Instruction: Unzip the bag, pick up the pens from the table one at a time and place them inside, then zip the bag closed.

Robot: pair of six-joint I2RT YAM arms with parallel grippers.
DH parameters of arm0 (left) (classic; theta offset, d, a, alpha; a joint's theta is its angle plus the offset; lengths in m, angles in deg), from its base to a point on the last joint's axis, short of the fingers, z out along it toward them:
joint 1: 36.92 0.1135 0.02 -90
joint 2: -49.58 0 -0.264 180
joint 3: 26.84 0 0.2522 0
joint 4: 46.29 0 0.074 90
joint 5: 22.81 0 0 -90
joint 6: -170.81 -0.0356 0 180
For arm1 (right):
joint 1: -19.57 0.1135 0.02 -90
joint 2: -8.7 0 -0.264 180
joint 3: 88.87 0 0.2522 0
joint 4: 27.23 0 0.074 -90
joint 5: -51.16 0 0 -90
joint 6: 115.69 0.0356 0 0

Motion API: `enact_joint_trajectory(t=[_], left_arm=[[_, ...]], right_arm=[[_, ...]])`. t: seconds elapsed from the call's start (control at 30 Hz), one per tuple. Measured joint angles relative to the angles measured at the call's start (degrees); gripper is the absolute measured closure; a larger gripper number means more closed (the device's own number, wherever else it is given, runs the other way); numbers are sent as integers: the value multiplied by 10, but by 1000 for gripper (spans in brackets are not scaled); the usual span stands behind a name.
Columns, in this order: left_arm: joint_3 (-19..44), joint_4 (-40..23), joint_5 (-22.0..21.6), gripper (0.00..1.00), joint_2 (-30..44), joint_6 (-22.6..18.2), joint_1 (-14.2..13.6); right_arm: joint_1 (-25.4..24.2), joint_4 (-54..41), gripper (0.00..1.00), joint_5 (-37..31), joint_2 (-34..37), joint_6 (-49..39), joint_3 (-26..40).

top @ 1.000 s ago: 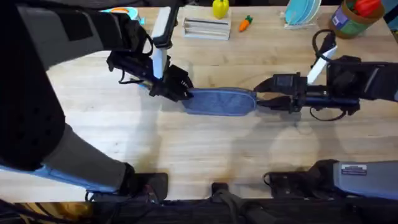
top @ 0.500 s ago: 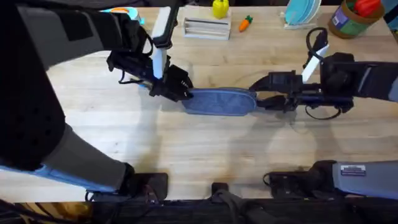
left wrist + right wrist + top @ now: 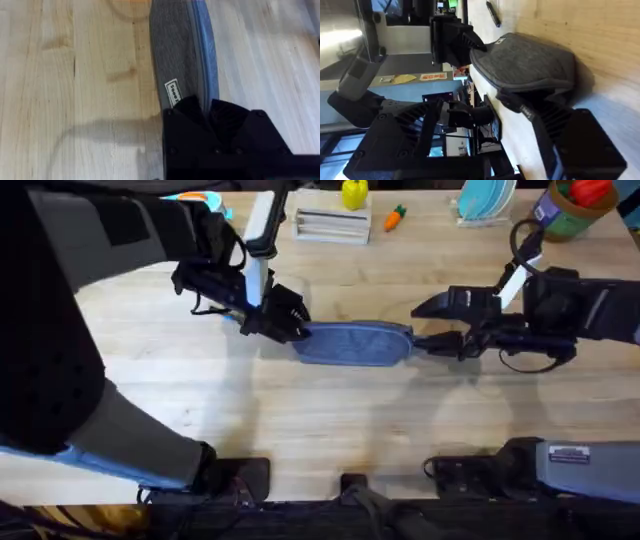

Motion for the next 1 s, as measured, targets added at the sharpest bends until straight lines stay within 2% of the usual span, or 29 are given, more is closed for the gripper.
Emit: enact_joint_trajectory(t=[0.47, 0.7, 1.0], left_arm=[[0, 0, 0, 959, 0, 0, 0], [0, 0, 0, 959, 0, 0, 0], [0, -3, 0, 959, 0, 0, 0]], right_arm=[[0, -3, 5, -5, -85, 19, 3], [1, 0, 5, -7, -90, 35, 33], [17, -7, 5, -42, -90, 46, 48]])
